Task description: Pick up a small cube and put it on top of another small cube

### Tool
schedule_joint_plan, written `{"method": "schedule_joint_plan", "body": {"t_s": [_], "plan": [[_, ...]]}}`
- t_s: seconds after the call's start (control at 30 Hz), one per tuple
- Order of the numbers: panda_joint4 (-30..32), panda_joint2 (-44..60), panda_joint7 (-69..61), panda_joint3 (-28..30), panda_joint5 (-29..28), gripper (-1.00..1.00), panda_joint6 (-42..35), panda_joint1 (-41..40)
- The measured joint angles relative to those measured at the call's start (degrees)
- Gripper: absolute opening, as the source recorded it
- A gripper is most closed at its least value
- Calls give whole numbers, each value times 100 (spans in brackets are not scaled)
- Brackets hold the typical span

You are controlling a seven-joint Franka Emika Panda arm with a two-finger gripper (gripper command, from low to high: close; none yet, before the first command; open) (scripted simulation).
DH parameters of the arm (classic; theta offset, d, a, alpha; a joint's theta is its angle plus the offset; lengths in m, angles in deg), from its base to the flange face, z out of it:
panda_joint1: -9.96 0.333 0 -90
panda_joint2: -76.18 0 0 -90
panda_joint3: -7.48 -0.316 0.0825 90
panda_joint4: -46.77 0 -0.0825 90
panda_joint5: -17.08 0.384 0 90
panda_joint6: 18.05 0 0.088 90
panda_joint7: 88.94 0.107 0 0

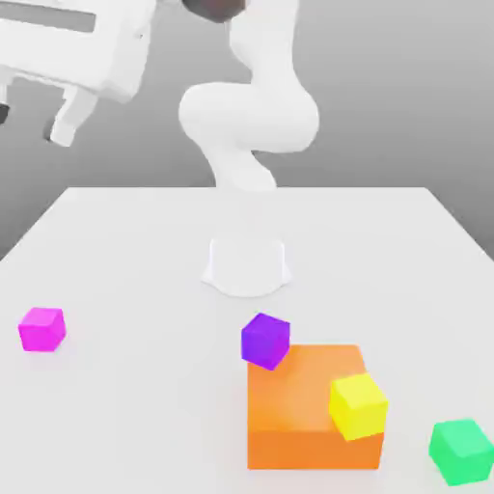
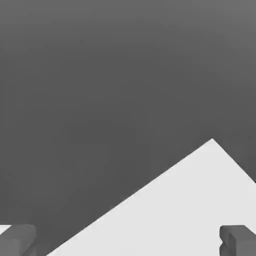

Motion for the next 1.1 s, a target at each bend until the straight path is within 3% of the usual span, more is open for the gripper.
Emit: {"method": "schedule_joint_plan", "body": {"t_s": [0.33, 0.6, 0.77, 1.1], "plan": [[453, 1064, 936, 467, -384, 0, 524, -892], [849, 1837, 1312, 981, -165, 0, 1041, -1437], [1115, 2273, 1258, 1185, 375, 0, 1402, -1815], [1400, 3127, 468, 1041, 2165, 0, 2147, -2343]]}}
